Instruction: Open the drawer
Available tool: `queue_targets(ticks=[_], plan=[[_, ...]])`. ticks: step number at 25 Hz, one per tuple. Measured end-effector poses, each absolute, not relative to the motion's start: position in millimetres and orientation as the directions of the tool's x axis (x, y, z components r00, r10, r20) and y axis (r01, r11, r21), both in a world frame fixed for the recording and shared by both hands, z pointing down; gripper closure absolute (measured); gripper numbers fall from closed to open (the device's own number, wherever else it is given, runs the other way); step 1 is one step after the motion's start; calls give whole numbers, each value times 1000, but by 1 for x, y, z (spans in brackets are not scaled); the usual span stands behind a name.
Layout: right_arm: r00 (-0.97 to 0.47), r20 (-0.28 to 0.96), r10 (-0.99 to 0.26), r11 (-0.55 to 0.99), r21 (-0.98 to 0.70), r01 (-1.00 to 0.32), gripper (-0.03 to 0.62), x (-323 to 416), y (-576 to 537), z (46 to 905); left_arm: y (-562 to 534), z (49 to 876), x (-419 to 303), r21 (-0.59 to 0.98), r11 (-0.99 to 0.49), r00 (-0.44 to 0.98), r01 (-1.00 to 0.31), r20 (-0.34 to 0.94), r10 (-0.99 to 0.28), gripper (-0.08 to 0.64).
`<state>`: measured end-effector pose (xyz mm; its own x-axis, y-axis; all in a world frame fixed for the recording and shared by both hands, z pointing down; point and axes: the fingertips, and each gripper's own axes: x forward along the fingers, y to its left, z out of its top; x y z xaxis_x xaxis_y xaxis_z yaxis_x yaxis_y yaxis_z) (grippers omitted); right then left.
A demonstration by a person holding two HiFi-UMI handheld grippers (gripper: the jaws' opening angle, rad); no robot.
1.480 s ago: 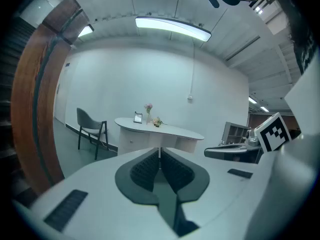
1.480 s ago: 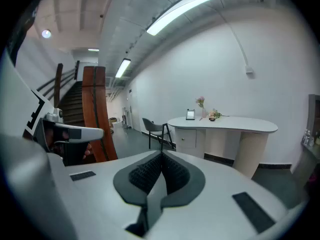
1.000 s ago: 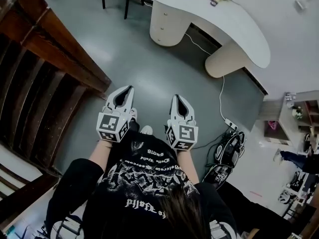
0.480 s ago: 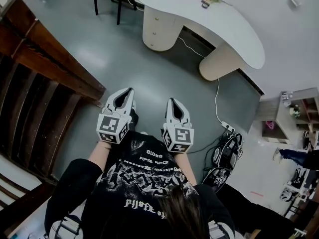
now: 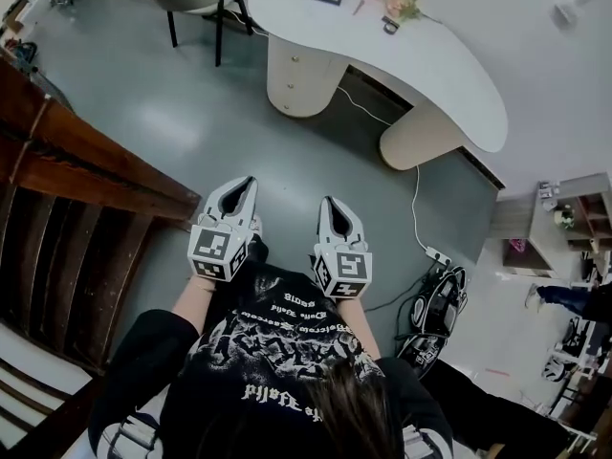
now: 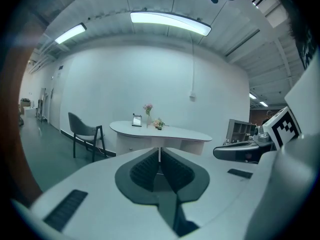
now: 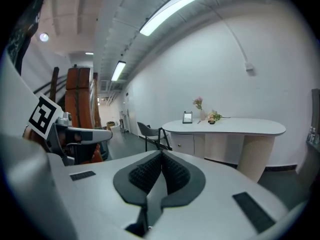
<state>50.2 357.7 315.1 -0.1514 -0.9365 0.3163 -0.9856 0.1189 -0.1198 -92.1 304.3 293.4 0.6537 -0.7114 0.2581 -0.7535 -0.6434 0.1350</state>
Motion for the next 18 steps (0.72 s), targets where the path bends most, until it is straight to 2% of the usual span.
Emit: queue_targets(ticks=[18], plan=[[-59, 371, -927, 18, -114, -993, 566, 27, 193, 331, 127, 306, -102, 167, -713, 727, -681, 270, -632, 531]])
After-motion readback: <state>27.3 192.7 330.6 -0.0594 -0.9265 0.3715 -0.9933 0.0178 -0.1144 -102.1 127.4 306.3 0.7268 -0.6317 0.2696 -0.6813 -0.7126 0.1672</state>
